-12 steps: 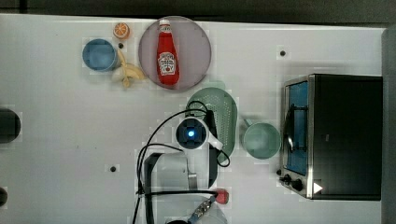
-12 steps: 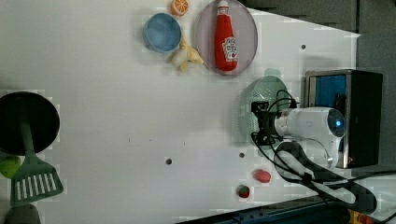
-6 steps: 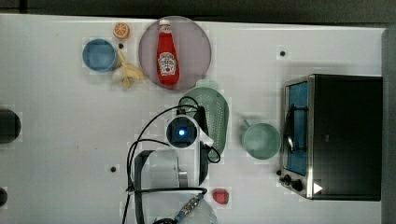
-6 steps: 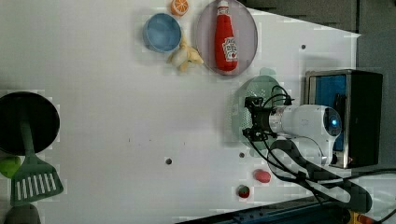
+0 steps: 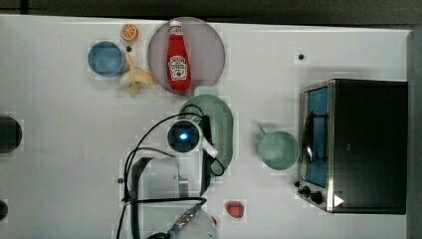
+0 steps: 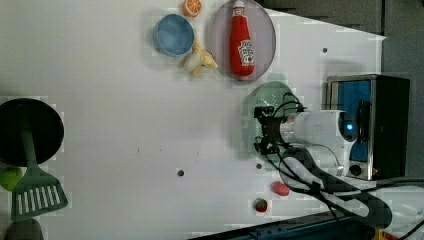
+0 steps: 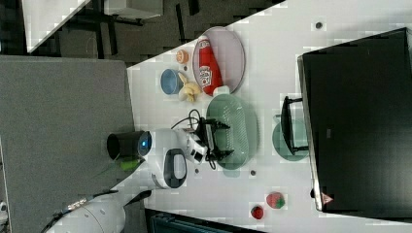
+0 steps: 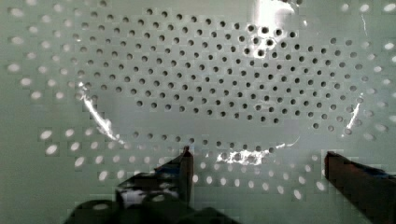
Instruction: Drag strainer right to left.
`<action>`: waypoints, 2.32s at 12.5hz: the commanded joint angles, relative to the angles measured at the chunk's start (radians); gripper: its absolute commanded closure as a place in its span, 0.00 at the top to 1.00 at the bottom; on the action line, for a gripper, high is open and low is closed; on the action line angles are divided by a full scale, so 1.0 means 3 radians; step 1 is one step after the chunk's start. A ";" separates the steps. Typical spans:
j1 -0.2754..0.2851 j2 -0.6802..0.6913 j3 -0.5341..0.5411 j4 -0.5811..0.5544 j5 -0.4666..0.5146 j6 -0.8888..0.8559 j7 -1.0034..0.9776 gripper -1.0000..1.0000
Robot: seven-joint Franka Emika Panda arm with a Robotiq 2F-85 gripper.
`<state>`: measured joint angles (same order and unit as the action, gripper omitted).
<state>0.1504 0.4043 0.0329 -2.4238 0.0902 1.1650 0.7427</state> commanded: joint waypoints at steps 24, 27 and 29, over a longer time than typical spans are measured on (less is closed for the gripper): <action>0.1525 0.0803 0.0124 0.1530 0.0609 -0.0363 0.1737 1.00; 0.1635 0.0892 0.0125 0.1674 0.0609 -0.0355 0.1925 1.00; 0.1689 0.0966 0.0125 0.1783 0.0609 -0.0356 0.1926 1.00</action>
<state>0.6226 0.6919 0.0592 -1.8906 0.2637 1.0645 1.2676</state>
